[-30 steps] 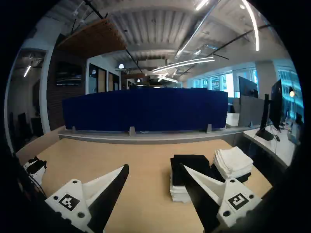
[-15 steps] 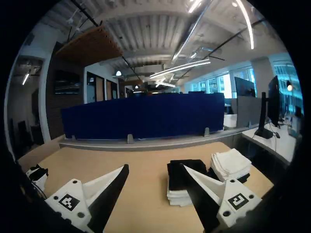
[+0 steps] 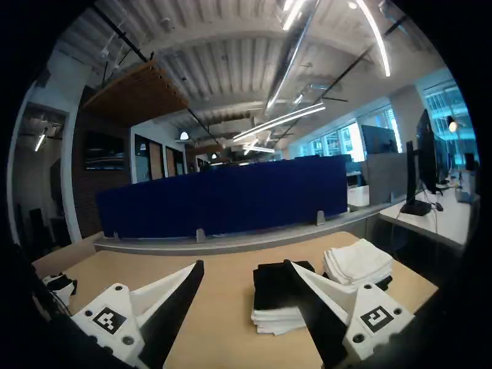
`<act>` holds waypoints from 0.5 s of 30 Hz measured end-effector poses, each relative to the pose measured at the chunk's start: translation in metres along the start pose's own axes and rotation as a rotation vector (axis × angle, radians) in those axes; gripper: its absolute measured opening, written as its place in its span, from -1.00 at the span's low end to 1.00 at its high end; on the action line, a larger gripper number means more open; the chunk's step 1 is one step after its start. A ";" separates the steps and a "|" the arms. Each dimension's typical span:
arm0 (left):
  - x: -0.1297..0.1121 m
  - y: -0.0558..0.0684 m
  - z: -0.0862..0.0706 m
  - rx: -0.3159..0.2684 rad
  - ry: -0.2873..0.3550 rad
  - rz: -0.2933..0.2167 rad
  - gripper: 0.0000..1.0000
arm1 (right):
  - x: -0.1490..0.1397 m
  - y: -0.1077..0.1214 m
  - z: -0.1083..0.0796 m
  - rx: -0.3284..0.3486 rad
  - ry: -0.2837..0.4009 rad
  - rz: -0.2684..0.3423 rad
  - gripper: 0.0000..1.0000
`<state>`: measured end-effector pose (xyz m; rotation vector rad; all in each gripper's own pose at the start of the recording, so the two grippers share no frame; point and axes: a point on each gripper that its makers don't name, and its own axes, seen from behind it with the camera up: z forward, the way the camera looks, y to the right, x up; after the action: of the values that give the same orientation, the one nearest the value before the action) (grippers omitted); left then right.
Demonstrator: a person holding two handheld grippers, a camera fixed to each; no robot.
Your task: Fold towel
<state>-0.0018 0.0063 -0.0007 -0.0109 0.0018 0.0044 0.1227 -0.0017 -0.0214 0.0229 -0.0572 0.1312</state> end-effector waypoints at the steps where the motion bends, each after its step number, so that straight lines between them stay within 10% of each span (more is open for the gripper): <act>1: 0.000 0.000 0.000 0.000 0.000 0.000 0.83 | -0.002 0.001 0.000 0.000 0.003 -0.001 1.00; 15: 0.000 -0.001 0.000 0.000 0.000 0.000 0.82 | -0.055 0.009 0.013 0.015 0.035 0.027 1.00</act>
<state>-0.0022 0.0055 -0.0007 -0.0110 0.0019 0.0047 0.0665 -0.0007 -0.0116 0.0345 -0.0216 0.1592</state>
